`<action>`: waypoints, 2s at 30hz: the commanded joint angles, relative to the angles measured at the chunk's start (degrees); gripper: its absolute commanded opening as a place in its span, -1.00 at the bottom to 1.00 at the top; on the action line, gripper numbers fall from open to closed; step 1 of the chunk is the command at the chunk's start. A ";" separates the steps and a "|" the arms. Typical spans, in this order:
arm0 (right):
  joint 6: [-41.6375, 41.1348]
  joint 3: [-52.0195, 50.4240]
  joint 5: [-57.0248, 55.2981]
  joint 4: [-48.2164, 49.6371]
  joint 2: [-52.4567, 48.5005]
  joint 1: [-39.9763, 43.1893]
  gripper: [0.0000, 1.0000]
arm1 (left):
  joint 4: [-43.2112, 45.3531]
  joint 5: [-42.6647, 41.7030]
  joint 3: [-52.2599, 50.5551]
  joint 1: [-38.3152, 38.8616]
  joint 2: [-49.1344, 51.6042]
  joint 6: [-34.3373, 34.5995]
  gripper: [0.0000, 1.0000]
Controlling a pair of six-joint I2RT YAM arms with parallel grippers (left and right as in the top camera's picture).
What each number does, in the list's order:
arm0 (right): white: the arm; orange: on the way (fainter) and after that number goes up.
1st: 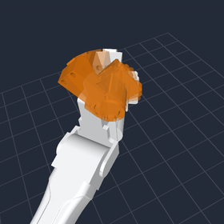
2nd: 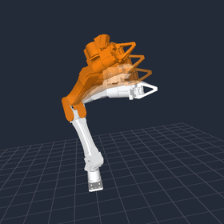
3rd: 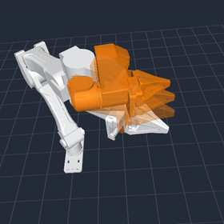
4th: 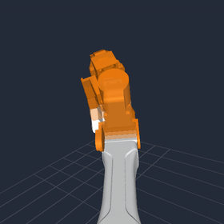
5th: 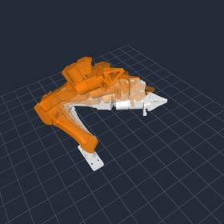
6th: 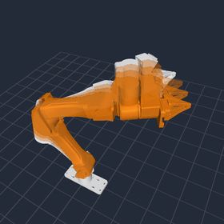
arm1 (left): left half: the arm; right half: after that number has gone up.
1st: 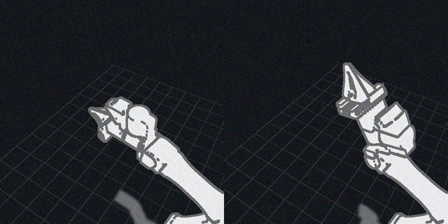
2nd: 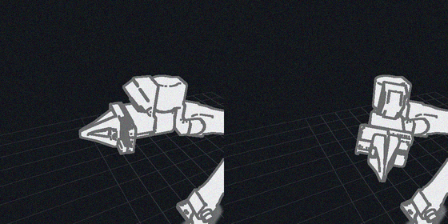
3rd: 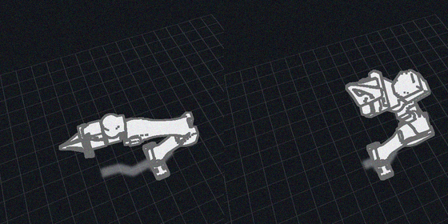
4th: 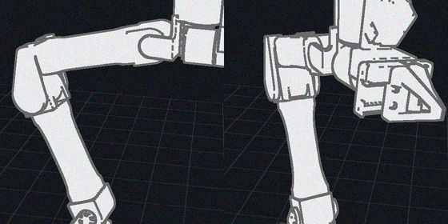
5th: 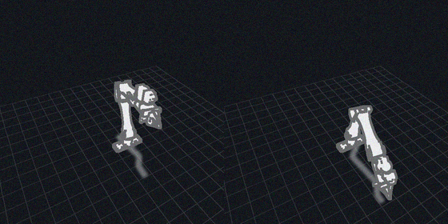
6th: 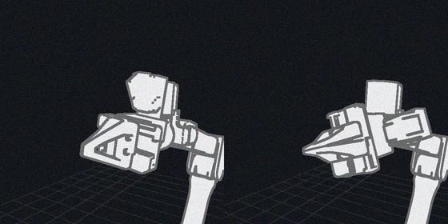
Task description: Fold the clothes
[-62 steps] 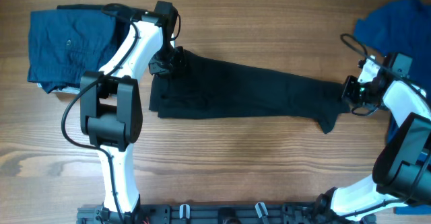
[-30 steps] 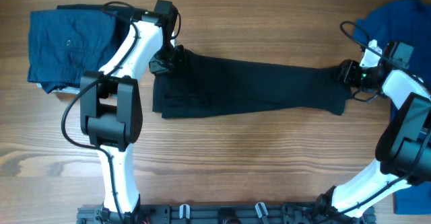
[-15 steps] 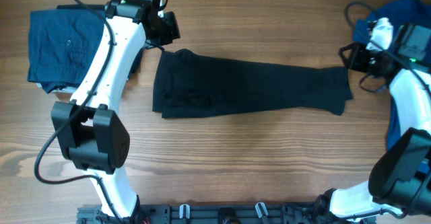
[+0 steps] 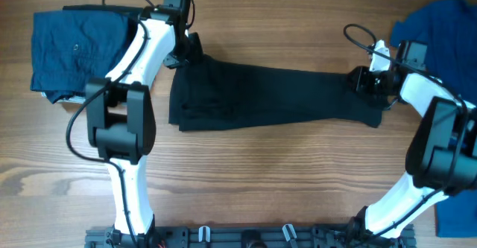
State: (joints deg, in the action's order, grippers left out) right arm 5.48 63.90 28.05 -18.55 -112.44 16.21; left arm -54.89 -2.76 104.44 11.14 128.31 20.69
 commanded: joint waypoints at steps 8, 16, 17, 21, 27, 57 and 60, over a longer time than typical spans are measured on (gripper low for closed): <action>0.35 2.86 -0.24 -3.91 7.50 -0.22 -0.22 | 0.04 2.84 2.69 0.00 -11.30 -0.90 -0.92; 1.57 3.17 -20.04 -12.46 17.27 -0.17 0.22 | -5.49 2.86 2.67 -1.05 -22.97 -0.70 -0.34; 3.61 3.13 -20.61 -13.00 16.81 -0.17 0.22 | -6.12 2.86 2.67 -1.11 -23.17 -0.72 -0.29; 6.40 3.10 -20.61 -14.88 13.70 -0.15 0.21 | -8.00 2.84 2.49 -1.31 -22.91 -0.72 -0.17; 6.34 3.10 -23.23 -15.34 7.17 0.04 0.21 | -10.27 2.86 2.49 -1.31 -22.82 -0.72 -0.10; 2.03 3.04 -28.02 -16.11 4.09 0.35 0.29 | -12.24 2.86 2.40 -1.31 -22.53 -0.70 -0.03; 2.05 2.89 -28.04 -15.85 2.12 0.37 0.26 | -12.26 2.86 2.40 -1.29 -22.53 -0.68 -0.03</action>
State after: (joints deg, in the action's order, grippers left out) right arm 6.96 67.26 -0.47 -34.70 -107.22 16.34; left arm -67.09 -0.67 107.20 10.09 105.12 20.10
